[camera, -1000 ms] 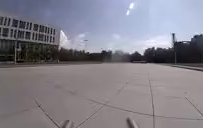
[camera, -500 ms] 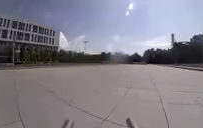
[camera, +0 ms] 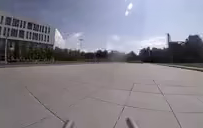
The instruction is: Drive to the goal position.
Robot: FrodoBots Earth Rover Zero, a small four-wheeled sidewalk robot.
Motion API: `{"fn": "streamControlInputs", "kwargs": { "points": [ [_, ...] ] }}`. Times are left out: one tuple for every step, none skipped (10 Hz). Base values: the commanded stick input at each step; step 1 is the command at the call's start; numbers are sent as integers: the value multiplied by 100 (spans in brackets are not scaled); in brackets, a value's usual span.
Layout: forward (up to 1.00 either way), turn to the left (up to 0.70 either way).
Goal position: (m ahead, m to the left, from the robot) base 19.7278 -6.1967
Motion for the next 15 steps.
{"fn": "streamControlInputs", "kwargs": {
  "points": [
    [70,0],
    [70,0],
    [70,0],
    [70,0],
    [70,0],
    [70,0],
    [70,0],
    [70,0],
    [70,0],
    [70,0],
    [70,0],
    [70,0],
    [70,0],
    [70,0],
    [70,0]
  ]
}}
